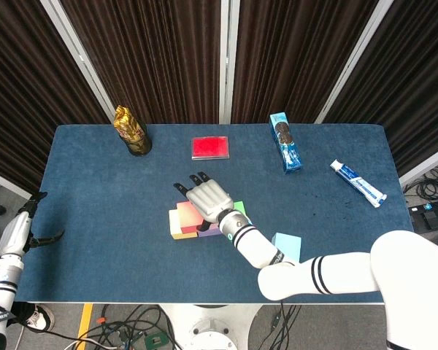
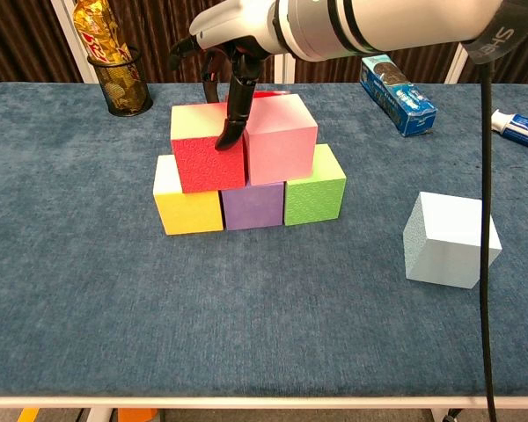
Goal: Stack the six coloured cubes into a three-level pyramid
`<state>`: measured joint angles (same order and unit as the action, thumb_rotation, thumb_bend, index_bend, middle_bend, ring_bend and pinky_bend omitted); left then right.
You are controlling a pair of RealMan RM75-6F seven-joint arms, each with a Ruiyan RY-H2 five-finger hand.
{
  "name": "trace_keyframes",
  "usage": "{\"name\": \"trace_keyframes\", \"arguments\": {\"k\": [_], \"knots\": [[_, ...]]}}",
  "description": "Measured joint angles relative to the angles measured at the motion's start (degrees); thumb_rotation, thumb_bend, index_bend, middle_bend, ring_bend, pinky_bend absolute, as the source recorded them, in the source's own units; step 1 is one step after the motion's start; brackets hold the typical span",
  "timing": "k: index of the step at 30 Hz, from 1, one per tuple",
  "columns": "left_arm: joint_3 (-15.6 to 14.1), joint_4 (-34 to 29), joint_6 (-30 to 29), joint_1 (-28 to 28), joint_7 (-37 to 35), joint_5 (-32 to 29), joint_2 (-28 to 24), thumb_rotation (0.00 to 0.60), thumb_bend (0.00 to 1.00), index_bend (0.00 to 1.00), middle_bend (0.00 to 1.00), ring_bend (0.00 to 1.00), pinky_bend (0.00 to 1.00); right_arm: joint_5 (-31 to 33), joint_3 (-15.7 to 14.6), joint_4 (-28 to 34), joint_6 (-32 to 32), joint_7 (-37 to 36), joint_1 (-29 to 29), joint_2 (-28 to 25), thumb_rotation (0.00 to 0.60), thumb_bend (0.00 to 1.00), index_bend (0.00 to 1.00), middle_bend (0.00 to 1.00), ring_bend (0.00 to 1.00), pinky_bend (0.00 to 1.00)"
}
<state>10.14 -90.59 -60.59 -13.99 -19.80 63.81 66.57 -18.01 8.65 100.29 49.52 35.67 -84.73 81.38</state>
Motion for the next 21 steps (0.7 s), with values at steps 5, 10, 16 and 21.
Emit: {"name": "trace_keyframes", "arguments": {"k": [5, 10, 16, 21], "knots": [[-0.1, 0.4, 0.2, 0.0, -0.3, 0.1, 0.1, 0.6, 0.24, 0.07, 0.02, 0.0, 0.0, 0.3, 0.0, -0.1, -0.3, 0.1, -0.1, 0.1, 0.6, 0.12, 0.0, 0.44, 0.01, 0.0], [-0.1, 0.4, 0.0, 0.1, -0.5, 0.4, 0.1, 0.6, 0.24, 0.07, 0.02, 0.0, 0.0, 0.7, 0.0, 0.0, -0.4, 0.3, -0.2, 0.0, 0.6, 0.11, 0.0, 0.39, 0.01, 0.0], [-0.1, 0.3, -0.1, 0.2, -0.5, 0.4, 0.0, 0.6, 0.24, 0.07, 0.02, 0.0, 0.0, 1.0, 0.0, 0.1, -1.4, 0.0, -0.3, -0.4, 0.6, 0.09, 0.0, 0.22, 0.0, 0.0], [-0.1, 0.3, -0.1, 0.2, -0.5, 0.4, 0.0, 0.6, 0.24, 0.07, 0.02, 0.0, 0.0, 0.9, 0.1, 0.0, -1.8, -0.5, -0.3, -0.6, 0.6, 0.05, 0.0, 0.18, 0.0, 0.0]]}}
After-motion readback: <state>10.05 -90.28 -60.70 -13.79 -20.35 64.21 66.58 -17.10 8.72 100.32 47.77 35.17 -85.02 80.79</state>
